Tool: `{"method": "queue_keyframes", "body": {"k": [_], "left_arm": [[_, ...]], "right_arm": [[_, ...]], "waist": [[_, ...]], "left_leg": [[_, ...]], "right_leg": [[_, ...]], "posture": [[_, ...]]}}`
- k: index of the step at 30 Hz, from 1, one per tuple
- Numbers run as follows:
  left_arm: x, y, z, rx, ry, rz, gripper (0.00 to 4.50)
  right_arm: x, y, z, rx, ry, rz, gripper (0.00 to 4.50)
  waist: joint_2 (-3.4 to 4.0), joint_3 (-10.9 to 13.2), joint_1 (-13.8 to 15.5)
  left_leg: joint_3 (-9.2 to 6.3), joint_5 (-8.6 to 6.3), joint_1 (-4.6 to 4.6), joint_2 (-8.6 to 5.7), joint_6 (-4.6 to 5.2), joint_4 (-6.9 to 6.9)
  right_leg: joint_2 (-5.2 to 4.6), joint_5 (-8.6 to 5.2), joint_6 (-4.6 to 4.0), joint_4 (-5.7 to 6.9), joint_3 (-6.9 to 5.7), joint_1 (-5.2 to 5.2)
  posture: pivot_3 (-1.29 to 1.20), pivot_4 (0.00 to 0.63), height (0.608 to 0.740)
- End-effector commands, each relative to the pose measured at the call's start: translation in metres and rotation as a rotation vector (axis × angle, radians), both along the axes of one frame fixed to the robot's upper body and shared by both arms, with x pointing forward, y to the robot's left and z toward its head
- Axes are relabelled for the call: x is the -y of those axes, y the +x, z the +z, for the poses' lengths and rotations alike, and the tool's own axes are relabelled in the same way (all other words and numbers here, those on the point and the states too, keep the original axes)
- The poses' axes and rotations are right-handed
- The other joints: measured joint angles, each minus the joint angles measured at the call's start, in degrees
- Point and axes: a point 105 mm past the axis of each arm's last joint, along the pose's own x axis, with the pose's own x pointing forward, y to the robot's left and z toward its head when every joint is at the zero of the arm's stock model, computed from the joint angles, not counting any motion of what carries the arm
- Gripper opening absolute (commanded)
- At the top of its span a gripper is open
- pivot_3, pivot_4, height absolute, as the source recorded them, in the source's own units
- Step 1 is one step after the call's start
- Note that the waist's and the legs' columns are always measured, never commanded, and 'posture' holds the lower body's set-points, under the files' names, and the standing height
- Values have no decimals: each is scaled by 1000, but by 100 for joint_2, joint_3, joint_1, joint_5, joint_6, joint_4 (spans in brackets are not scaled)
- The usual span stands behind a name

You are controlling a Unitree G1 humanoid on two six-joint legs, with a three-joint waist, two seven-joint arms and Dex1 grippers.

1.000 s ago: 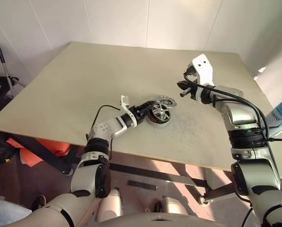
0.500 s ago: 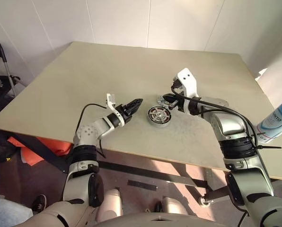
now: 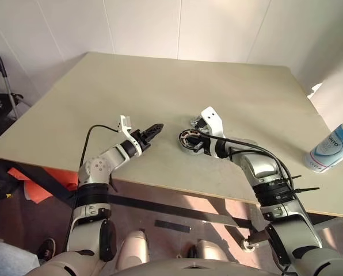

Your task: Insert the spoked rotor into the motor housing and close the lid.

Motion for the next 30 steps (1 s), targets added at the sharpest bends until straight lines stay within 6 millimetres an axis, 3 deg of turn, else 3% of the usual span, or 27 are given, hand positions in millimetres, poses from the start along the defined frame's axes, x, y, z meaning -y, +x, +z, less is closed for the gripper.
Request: {"method": "queue_keyframes", "body": {"k": [1,6,9,13,16,20,26,30], "left_arm": [[-3,2,14,64,13,23,2628],[-1,1,11,96,70,27,2628],[2,0,2,147,241,16,2628],[7,-7,-5,230,457,-36,2628],[5,-8,-4,308,600,-49,2655],[4,-14,5,411,724,-85,2655],[9,-26,33,524,705,-130,2655],[11,-30,37,537,690,-152,2655]], "right_arm": [[6,5,18,71,-21,2,0],[1,1,65,267,-4,128,0],[3,-3,81,364,-77,238,0],[17,-20,65,349,-327,509,0],[35,-16,51,347,-521,609,590],[38,-6,49,396,-609,655,1896],[39,-6,34,396,-683,734,1896],[38,-11,28,383,-678,777,1896]], "waist": [[0,1,3],[-1,3,10],[-1,3,6],[-2,2,27],[-1,2,14],[0,2,-19],[1,1,-27],[3,0,-25]], "left_leg": [[0,0,9,1,0,-1],[1,6,2,2,-8,-5],[1,11,-22,3,-16,-7],[0,1,-64,2,3,-2],[0,-6,-72,3,16,-1],[2,-13,-83,3,47,9],[4,-9,-78,7,58,9],[5,-12,-78,6,64,18]], "right_leg": [[0,-1,2,0,0,8],[0,5,13,-4,0,3],[2,5,12,-6,0,-19],[2,9,17,-25,-3,-43],[2,11,19,-46,-7,-40],[1,14,18,-44,-8,-48],[2,13,14,-35,-9,-48],[1,14,13,-34,-9,-44]], "posture": [[0,0,740],[0,0,740],[0,0,740],[0,0,740],[0,0,740],[0,0,740],[0,0,740],[0,0,740]]}}
